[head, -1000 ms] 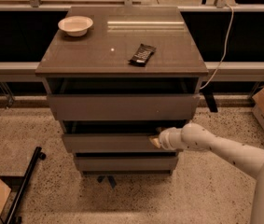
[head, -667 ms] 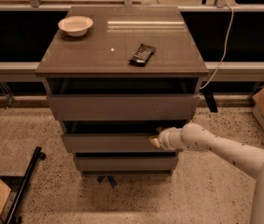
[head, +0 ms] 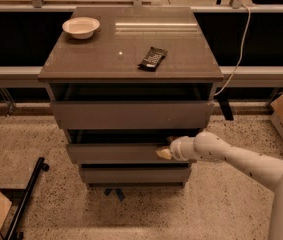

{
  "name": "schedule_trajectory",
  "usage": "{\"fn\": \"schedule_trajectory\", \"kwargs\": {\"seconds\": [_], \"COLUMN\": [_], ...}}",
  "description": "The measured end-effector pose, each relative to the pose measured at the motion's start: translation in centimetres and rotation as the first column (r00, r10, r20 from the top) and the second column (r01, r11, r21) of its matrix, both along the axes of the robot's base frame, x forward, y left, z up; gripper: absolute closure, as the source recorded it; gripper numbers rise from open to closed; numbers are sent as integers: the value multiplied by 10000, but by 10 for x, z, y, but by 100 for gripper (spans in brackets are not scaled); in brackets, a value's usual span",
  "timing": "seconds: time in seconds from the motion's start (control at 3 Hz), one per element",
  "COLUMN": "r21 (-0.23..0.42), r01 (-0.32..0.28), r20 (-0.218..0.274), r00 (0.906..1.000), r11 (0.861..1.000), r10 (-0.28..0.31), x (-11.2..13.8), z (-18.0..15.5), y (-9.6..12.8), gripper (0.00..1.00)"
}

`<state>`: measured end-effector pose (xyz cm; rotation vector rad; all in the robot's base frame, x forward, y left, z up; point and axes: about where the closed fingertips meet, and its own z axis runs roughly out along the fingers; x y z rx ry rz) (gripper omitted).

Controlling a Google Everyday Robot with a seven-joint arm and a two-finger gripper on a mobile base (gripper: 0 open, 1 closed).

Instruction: Open middle drawer

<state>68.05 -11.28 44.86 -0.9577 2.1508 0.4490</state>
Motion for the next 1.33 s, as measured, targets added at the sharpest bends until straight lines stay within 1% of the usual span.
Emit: {"fn": "schedule_trajectory", "kwargs": {"seconds": [0.33,1.0,1.33], "r21": [0,0,0], "r01": [0,0,0], "r20": [0,-1,-1], "r00": [10000,10000,10000], "r11": [10000,10000,10000], "r10": [0,0,0], "x": [0,0,0], "z": [0,0,1], "y": [0,0,0], "gripper": [44,90,100]}}
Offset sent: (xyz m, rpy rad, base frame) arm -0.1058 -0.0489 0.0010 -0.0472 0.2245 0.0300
